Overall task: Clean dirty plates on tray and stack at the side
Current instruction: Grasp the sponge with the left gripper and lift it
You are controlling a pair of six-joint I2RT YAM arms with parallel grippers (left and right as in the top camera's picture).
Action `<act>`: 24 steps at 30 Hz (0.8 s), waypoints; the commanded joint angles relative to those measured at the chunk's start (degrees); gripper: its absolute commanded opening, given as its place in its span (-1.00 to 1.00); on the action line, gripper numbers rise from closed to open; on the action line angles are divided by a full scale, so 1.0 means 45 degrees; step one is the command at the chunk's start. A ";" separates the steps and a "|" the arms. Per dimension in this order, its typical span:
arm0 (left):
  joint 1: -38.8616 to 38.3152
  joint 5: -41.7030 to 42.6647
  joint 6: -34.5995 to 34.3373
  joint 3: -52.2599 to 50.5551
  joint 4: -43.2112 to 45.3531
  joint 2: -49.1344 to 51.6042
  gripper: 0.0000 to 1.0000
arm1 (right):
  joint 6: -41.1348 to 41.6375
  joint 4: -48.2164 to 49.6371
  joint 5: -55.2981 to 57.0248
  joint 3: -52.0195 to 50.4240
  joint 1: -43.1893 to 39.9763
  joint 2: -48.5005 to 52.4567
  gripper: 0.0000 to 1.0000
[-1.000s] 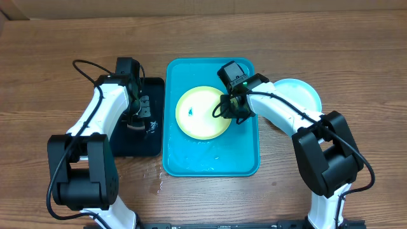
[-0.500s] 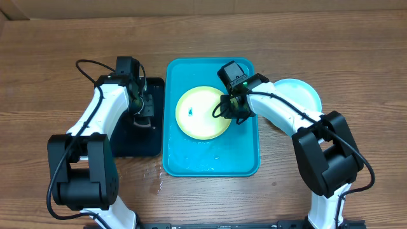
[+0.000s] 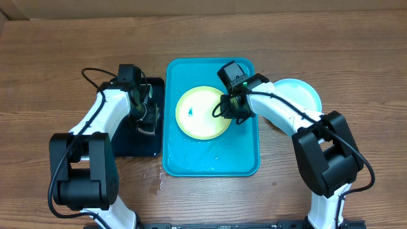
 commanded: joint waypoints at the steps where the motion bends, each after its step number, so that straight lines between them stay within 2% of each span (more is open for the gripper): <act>1: -0.0034 0.0296 0.0214 -0.0155 0.0155 -0.0219 -0.41 | 0.0097 -0.0005 -0.0063 -0.0078 -0.0044 0.0063 -0.42; 21: 0.0015 -0.0126 0.0223 -0.0165 0.0617 -0.0219 -0.41 | 0.0097 -0.0015 -0.0063 -0.0078 -0.0044 0.0068 -0.41; 23: 0.0015 -0.0141 0.0238 -0.0141 0.0690 -0.0219 -0.44 | 0.0097 -0.0010 -0.0063 -0.0078 -0.0044 0.0063 -0.41; 24: 0.0015 -0.0136 0.0384 -0.0131 0.0699 -0.0223 -0.53 | 0.0097 -0.0010 -0.0063 -0.0078 -0.0044 0.0063 -0.41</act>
